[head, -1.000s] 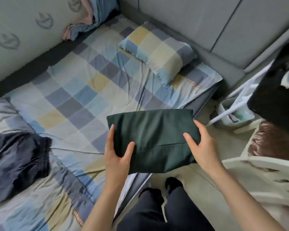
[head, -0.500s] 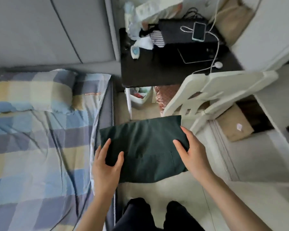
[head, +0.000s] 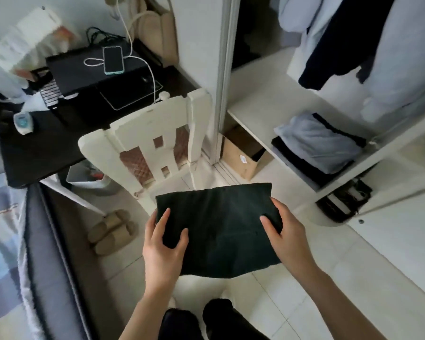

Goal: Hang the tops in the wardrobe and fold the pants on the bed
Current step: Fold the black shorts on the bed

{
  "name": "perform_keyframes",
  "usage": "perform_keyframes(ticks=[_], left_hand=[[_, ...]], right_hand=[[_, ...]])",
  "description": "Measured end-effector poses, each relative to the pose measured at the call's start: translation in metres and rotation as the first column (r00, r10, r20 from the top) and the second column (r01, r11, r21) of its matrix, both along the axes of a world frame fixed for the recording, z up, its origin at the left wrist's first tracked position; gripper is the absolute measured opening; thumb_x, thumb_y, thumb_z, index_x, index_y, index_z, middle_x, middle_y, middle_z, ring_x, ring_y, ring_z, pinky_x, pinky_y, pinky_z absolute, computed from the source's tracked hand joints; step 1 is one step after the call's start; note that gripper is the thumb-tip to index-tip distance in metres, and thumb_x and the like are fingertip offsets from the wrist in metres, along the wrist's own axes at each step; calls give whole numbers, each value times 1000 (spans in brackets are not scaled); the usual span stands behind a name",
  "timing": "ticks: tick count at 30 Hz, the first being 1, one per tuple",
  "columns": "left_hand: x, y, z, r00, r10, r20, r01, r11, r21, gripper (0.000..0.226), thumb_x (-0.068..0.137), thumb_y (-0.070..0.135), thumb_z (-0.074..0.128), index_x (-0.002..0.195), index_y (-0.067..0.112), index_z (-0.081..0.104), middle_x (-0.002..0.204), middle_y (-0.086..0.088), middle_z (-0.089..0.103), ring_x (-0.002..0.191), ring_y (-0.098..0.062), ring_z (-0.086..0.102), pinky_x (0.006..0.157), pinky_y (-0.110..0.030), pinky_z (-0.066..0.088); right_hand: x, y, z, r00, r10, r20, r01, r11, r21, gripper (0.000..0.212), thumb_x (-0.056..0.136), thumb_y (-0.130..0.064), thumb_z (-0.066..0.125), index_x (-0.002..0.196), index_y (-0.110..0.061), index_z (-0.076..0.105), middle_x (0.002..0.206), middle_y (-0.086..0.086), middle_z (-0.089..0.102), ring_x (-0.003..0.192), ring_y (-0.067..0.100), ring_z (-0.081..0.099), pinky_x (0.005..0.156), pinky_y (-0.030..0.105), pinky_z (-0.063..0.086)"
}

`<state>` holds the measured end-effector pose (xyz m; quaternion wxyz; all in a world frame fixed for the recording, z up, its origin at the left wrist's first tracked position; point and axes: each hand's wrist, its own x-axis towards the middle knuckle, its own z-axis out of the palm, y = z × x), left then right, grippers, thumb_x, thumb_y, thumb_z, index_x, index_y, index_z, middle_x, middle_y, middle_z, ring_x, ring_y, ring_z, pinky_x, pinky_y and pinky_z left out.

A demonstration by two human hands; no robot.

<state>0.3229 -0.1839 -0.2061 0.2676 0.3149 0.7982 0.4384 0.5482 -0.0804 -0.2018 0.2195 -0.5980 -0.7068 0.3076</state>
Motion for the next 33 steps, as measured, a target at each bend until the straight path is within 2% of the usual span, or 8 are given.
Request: perform_keyframes(ticks=[5,10,17,22,24,29,31,33], left_hand=[[41,64,0,978,-205,-30,204,978,-32,60,86,24,72,142,26,49,151,9,37,138,-11,36,111,-27,32],[56,131,-12,932,-357,-70,352,933,-73,55,86,29,71,137,30,53,151,10,38,137,-16,40,113,-41,37],[51,249,-19,847,-529,-42,522,844,-123,35,88,21,70,122,27,65,150,4,40,138,-18,37,112,-30,28],[39,369,-25,706,-707,-49,697,705,-130,23,88,20,70,109,30,68,146,1,44,135,-19,40,109,-26,26],[42,420,-27,649,-760,-35,754,649,-102,20,87,20,70,105,30,69,144,0,45,135,-18,40,109,-25,25],[84,534,-25,492,-867,-73,870,489,58,19,90,17,68,109,16,70,141,-2,44,127,-9,39,91,10,17],[106,571,-36,442,-889,-120,897,434,88,28,91,16,66,118,9,65,145,-7,41,129,-15,40,100,3,21],[122,595,-61,331,-927,-176,939,342,-33,46,95,22,61,138,10,51,153,-11,31,138,-27,36,115,-24,27]], right_hand=[[57,19,-8,986,-169,15,169,984,-53,50,94,-35,55,140,-18,43,134,-2,56,120,14,53,96,20,38],[80,50,-14,956,-289,48,292,955,-54,51,94,-37,52,141,-19,41,133,-1,55,120,17,53,100,31,43],[70,123,-21,902,-424,78,431,898,-95,51,95,-36,52,141,-17,41,130,2,57,118,21,55,96,29,44],[61,207,-23,828,-544,136,556,828,-70,52,96,-36,50,143,-17,38,125,9,60,108,28,60,84,31,46],[62,242,-17,786,-603,133,613,789,-45,51,97,-34,49,144,-17,38,131,11,57,114,32,56,88,33,45],[84,313,-24,558,-828,-63,830,554,63,46,100,-26,47,141,-8,40,136,16,53,122,32,52,98,34,40],[93,330,-37,448,-894,-25,867,428,255,42,100,-21,48,132,5,46,127,27,56,115,40,56,94,36,40],[105,340,-57,428,-891,154,818,454,354,43,96,-12,53,130,14,45,127,35,52,115,46,52,99,38,35]])
